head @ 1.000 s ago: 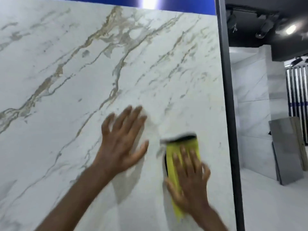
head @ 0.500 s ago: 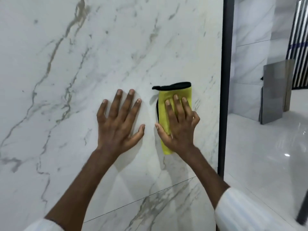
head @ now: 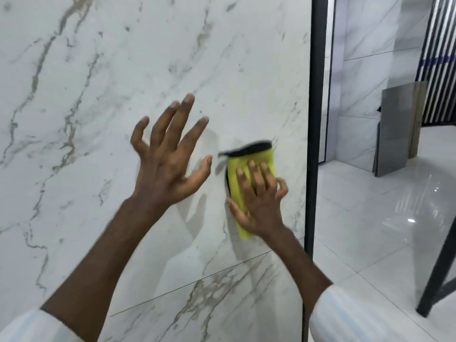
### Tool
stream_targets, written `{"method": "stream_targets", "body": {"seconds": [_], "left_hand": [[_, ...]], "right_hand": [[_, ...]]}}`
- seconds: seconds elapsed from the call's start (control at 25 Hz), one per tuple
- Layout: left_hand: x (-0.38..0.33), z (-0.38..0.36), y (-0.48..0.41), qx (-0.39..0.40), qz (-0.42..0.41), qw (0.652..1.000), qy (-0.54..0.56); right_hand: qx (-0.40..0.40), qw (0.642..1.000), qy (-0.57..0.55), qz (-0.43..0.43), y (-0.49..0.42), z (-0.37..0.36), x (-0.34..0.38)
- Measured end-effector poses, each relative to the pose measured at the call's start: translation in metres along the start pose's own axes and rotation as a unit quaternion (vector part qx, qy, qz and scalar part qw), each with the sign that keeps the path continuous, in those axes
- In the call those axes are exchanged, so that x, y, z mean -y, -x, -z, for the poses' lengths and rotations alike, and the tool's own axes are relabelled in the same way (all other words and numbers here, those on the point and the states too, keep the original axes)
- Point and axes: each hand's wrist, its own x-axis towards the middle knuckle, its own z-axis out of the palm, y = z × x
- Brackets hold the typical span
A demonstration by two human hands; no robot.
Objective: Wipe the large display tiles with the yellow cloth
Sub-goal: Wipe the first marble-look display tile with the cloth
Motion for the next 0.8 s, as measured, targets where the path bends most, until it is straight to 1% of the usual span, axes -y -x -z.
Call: {"method": "stream_targets", "body": {"seconds": [0.08, 0.12, 0.16, 0.24, 0.32, 0.36, 0.44, 0.48, 0.56, 0.64, 0.76, 0.8], "left_hand": [[-0.008, -0.006, -0.028, -0.003, 0.000, 1.000, -0.019], [-0.009, -0.012, -0.038, -0.006, 0.005, 1.000, -0.026], [-0.008, -0.019, -0.044, -0.010, 0.014, 0.999, -0.035], [-0.004, -0.035, -0.042, -0.009, 0.026, 0.996, -0.079], [-0.004, -0.047, -0.034, -0.006, 0.010, 0.990, -0.137], [-0.006, -0.049, -0.032, -0.007, 0.008, 0.990, -0.142], [-0.007, -0.048, -0.036, -0.007, 0.017, 0.991, -0.134], [-0.007, -0.046, -0.041, -0.004, 0.022, 0.991, -0.135], [0.000, -0.040, -0.057, -0.007, 0.021, 0.989, -0.149], [0.007, -0.032, -0.084, -0.025, 0.017, 0.986, -0.166], [0.017, -0.025, -0.132, -0.046, 0.011, 0.982, -0.184], [0.020, -0.024, -0.146, -0.047, 0.012, 0.981, -0.188]], "right_hand": [[-0.023, 0.999, 0.018, -0.028, -0.041, 0.008, -0.021], [-0.032, 0.998, 0.023, -0.043, -0.043, 0.008, -0.031], [-0.033, 0.998, 0.024, -0.048, -0.030, 0.006, -0.040], [-0.010, 0.999, 0.021, -0.042, 0.027, -0.006, -0.055], [0.034, 0.999, 0.026, -0.011, 0.096, -0.013, -0.063], [0.055, 0.998, 0.025, 0.000, 0.119, -0.012, -0.067], [0.064, 0.998, 0.003, 0.022, 0.119, -0.010, -0.073], [0.053, 0.998, -0.012, 0.032, 0.100, -0.008, -0.074], [0.010, 0.999, -0.035, 0.038, 0.031, -0.002, -0.076], [-0.032, 0.997, -0.055, 0.040, -0.062, 0.014, -0.078], [-0.056, 0.992, -0.057, 0.097, -0.209, 0.043, -0.085], [-0.056, 0.992, -0.052, 0.100, -0.253, 0.052, -0.087]]}}
